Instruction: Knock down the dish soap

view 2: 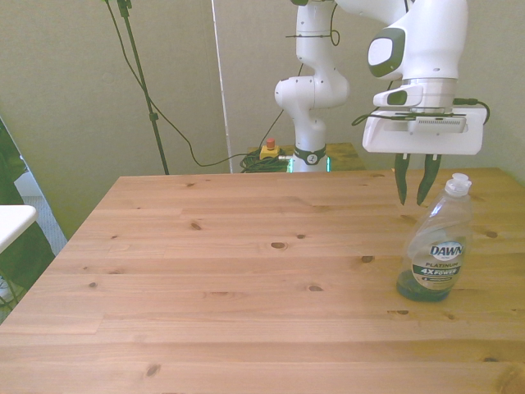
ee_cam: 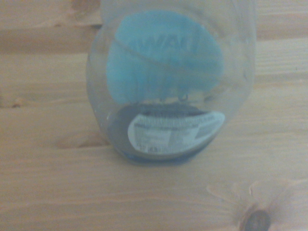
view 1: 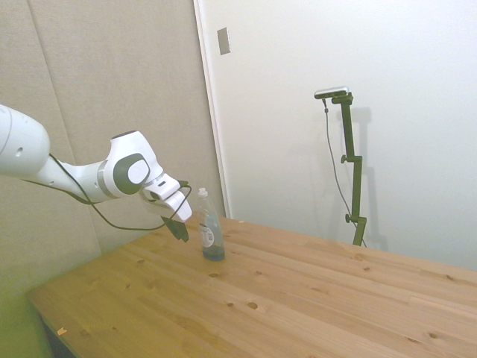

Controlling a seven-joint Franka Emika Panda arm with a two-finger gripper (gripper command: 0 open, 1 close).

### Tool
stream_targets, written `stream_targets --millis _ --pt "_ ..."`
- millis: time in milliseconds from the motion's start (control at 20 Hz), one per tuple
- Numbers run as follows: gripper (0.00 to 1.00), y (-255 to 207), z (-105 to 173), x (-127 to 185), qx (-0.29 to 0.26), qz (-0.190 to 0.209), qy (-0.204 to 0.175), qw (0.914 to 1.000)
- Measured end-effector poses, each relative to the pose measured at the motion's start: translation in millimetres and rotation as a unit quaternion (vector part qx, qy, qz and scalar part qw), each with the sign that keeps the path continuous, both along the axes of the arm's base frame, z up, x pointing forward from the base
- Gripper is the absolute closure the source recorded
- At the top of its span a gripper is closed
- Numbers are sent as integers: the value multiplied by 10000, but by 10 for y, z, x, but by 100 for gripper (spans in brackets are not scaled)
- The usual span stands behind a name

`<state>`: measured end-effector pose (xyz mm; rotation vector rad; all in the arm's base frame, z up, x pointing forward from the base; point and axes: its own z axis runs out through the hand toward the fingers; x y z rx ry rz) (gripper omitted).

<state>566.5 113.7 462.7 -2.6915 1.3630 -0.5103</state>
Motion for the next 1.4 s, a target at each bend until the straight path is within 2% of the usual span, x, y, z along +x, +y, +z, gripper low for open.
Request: stream_targets --millis 550,750,1000,1400 --pt "100 -47 15 954 -15 -535 -270 9982" --pt "100 -12 33 1212 -34 -640 -376 9972" --pt "100 14 31 1320 -70 -664 -433 9968" --pt "100 -186 59 1367 -126 -817 -477 9954"
